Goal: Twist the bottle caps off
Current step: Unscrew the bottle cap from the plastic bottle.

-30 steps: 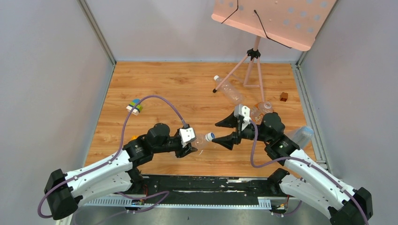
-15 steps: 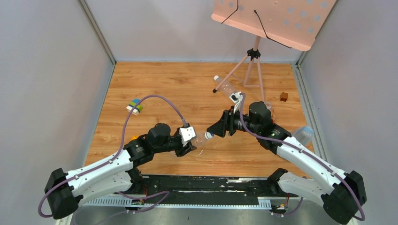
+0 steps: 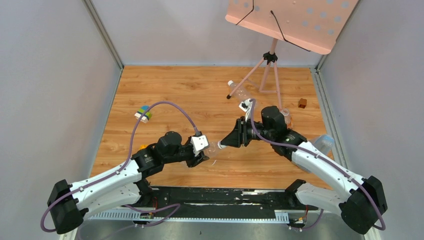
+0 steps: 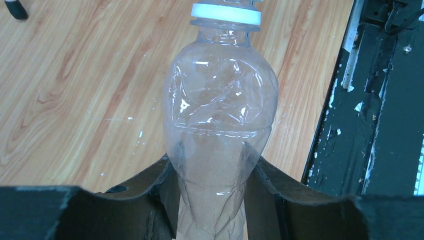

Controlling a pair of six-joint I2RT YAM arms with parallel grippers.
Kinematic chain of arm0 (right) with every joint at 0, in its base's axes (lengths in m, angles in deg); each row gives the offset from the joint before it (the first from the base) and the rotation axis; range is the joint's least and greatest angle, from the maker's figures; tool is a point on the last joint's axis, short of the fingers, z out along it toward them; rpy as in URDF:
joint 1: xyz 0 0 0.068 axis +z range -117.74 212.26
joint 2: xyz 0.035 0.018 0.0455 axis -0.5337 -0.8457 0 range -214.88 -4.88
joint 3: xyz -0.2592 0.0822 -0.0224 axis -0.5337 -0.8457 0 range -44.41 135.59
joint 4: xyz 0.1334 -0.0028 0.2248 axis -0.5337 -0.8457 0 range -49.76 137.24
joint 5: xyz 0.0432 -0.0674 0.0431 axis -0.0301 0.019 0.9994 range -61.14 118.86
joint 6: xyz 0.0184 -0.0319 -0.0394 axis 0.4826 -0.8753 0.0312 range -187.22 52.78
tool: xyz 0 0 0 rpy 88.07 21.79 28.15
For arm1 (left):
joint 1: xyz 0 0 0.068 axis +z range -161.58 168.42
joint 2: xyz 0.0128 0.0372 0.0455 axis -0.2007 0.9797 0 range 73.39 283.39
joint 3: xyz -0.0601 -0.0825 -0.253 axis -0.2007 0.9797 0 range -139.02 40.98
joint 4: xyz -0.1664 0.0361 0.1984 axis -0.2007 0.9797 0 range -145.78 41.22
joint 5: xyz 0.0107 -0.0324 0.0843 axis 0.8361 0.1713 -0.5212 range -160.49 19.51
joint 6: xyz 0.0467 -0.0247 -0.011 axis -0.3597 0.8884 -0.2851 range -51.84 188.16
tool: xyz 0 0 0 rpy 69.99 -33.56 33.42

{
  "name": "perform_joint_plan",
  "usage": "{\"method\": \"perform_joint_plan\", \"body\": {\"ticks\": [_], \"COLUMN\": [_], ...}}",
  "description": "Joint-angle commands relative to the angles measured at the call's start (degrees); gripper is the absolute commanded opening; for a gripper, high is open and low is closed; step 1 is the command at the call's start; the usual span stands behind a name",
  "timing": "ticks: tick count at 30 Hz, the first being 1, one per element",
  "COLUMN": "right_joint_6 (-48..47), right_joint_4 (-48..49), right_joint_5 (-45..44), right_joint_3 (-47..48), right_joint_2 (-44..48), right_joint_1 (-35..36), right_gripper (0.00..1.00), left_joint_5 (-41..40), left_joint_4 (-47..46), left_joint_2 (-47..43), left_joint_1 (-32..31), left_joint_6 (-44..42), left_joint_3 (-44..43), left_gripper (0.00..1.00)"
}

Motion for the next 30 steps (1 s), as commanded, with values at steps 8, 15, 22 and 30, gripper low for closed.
{"method": "perform_joint_plan", "body": {"ticks": [8, 15, 22, 30], "right_joint_6": [-31.3, -57.9, -59.9, -56.8], "right_joint_4": [13.1, 22.4, 13.0, 8.3], "right_joint_5": [15.6, 27.0, 28.3, 26.1], "right_joint_3": [-3.1, -11.4, -6.3, -5.0], "right_joint_2": [0.1, 2.5, 0.3, 2.2], "right_joint_1": [0.1, 0.1, 0.1, 0.2], "right_gripper": [0.16, 0.20, 0.38, 0.49], "left_joint_5": [1.4, 2.8, 2.7, 3.4], "left_joint_4": [-2.8, -3.9, -4.3, -3.3], "left_joint_2": [-0.6, -0.5, -0.9, -1.1], "left_joint_1": [0.2, 0.2, 0.2, 0.3], "left_joint_6": [0.4, 0.8, 0.3, 0.4], "left_joint_3": [-0.8, -0.6, -0.2, -0.1], "left_gripper": [0.15, 0.15, 0.15, 0.15]}}
